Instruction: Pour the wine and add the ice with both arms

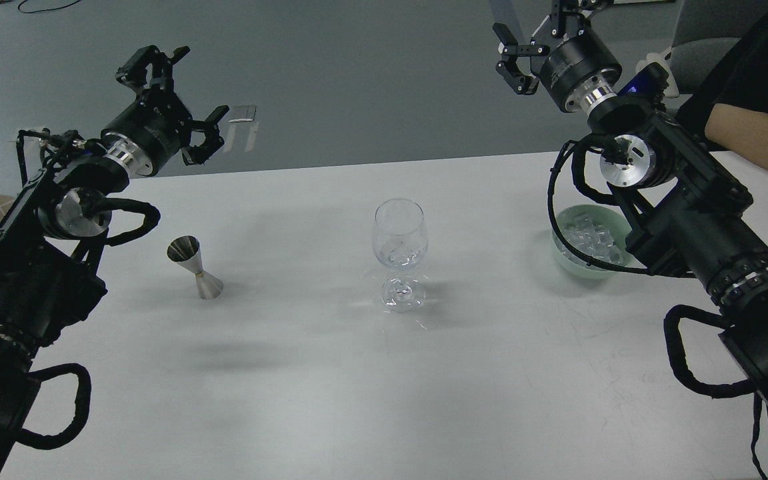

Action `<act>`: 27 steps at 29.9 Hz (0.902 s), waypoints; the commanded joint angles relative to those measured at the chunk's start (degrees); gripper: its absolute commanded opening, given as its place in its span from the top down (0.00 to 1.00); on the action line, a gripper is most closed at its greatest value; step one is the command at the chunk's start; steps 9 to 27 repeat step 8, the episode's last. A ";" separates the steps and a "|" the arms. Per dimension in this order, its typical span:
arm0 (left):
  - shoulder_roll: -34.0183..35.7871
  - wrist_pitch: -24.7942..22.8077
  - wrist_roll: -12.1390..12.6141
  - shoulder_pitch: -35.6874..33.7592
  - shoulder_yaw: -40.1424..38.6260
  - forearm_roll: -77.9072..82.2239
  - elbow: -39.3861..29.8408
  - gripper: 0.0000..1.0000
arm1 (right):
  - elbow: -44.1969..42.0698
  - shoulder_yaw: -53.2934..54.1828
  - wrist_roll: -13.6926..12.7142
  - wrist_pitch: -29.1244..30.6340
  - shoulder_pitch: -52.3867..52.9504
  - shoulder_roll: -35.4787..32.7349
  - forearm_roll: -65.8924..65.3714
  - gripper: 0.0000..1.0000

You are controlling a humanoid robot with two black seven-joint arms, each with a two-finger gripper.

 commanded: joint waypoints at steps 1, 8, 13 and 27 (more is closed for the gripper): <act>-2.35 0.01 0.04 -4.16 0.60 0.05 5.49 0.02 | -0.12 0.01 0.06 0.26 -0.11 -0.34 0.56 0.00; -4.11 0.01 0.04 -7.25 6.14 -0.21 6.74 0.02 | -0.38 0.09 0.06 0.79 -0.55 -1.66 0.56 0.00; -4.11 0.01 0.04 -7.25 6.14 -0.21 6.74 0.02 | -0.38 0.09 0.06 0.79 -0.55 -1.66 0.56 0.00; -4.11 0.01 0.04 -7.25 6.14 -0.21 6.74 0.02 | -0.38 0.09 0.06 0.79 -0.55 -1.66 0.56 0.00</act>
